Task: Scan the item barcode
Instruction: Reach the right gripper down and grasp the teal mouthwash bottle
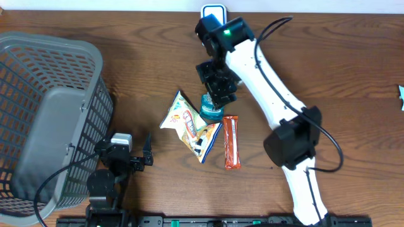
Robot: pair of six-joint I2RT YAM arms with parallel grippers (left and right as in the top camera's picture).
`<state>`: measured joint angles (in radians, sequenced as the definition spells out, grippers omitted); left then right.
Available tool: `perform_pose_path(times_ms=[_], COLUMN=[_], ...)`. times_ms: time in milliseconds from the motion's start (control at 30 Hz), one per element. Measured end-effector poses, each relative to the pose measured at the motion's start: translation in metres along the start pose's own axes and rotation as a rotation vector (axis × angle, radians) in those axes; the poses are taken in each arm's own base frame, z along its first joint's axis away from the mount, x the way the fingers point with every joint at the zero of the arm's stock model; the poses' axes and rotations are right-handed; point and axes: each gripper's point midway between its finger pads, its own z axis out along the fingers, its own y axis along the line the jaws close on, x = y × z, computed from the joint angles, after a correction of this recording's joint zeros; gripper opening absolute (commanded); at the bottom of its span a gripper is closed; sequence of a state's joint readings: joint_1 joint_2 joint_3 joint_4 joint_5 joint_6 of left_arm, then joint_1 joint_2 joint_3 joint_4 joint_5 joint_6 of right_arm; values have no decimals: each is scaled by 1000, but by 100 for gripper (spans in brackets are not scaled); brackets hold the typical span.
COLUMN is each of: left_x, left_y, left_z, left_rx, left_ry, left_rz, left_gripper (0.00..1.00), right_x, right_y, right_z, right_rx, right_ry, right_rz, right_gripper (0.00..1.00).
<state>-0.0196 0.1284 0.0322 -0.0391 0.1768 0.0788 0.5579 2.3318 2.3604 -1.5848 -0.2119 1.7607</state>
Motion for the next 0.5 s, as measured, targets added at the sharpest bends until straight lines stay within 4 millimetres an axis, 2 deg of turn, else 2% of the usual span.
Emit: perform_pose_path(times_ms=[133,333,400,500], left_x=[0,0,0,0], left_y=[0,0,0,0], left_z=[0,0,0,0], left_rx=[0,0,0,0], left_ry=[0,0,0,0], left_rz=[0,0,0,0], left_gripper=[98,98,98,98], right_x=[0,4,3,-4], right_y=[-2,-6,-7,-7], right_z=[21,21,21,21], right_rx=[52,67,73,78], right_ry=[-14,-8,-13,-35], right_rz=[-4,-112,-162,-289], right_gripper=[48,6,1,1])
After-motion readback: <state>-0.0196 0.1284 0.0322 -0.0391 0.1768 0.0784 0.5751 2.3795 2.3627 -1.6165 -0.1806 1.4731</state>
